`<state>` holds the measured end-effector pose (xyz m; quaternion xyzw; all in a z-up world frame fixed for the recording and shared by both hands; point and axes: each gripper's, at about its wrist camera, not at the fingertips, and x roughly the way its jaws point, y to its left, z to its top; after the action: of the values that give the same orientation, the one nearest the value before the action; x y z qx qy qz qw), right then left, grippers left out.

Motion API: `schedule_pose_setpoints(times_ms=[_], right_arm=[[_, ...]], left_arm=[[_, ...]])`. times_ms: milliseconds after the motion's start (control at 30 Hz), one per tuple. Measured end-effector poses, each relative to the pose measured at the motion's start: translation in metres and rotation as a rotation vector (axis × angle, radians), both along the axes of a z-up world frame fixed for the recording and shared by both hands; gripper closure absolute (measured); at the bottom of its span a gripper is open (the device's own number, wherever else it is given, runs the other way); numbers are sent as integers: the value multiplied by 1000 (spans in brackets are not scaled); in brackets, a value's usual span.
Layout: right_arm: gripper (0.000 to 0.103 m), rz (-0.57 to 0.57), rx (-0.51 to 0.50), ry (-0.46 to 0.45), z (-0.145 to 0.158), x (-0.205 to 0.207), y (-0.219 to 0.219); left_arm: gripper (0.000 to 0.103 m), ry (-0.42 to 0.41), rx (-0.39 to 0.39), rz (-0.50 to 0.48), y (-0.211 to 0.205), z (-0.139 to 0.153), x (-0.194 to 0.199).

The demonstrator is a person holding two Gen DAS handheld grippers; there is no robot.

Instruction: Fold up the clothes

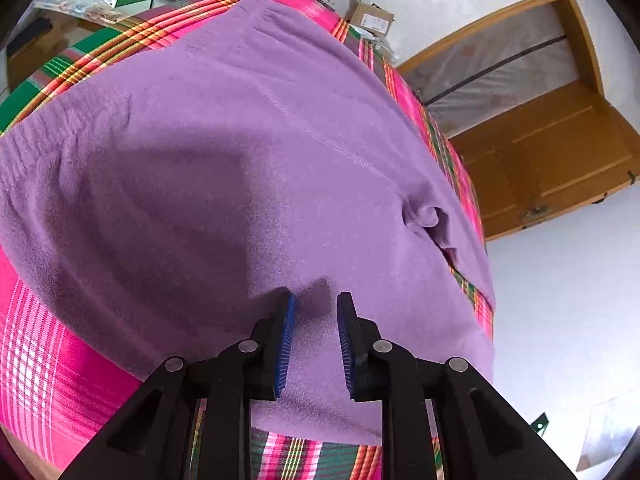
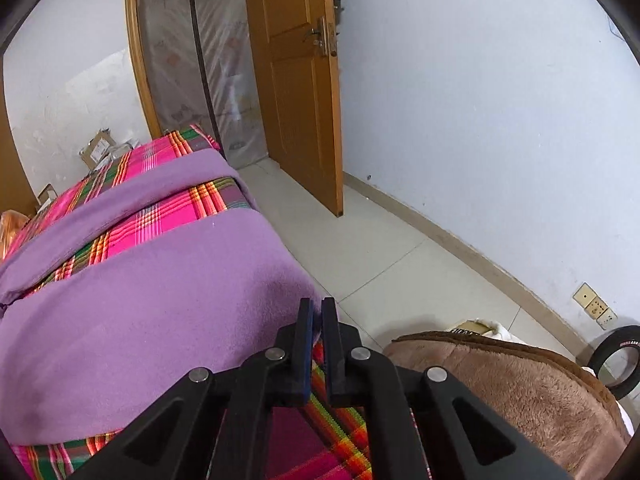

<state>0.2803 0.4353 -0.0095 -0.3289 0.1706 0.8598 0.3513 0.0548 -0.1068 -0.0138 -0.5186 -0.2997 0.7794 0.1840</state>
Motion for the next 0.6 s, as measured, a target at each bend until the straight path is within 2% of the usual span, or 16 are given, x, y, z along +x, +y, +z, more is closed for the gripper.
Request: schedule_pose_setpoints(times_ms=[133, 200, 300, 367, 600], right_arm=[[98, -55, 20, -21, 8, 1, 0], [98, -32, 14, 5, 17, -1, -3], [95, 29, 43, 31, 35, -13, -14], [88, 77, 54, 51, 47, -25, -23], [87, 316, 72, 72, 82, -101, -67]], left_arm=[[81, -8, 3, -12, 0, 0, -3], [81, -10, -14, -25, 2, 1, -5], [81, 6, -81, -36, 2, 9, -9], [81, 22, -96, -33, -3, 16, -13], [81, 84, -179, 14, -31, 54, -43]])
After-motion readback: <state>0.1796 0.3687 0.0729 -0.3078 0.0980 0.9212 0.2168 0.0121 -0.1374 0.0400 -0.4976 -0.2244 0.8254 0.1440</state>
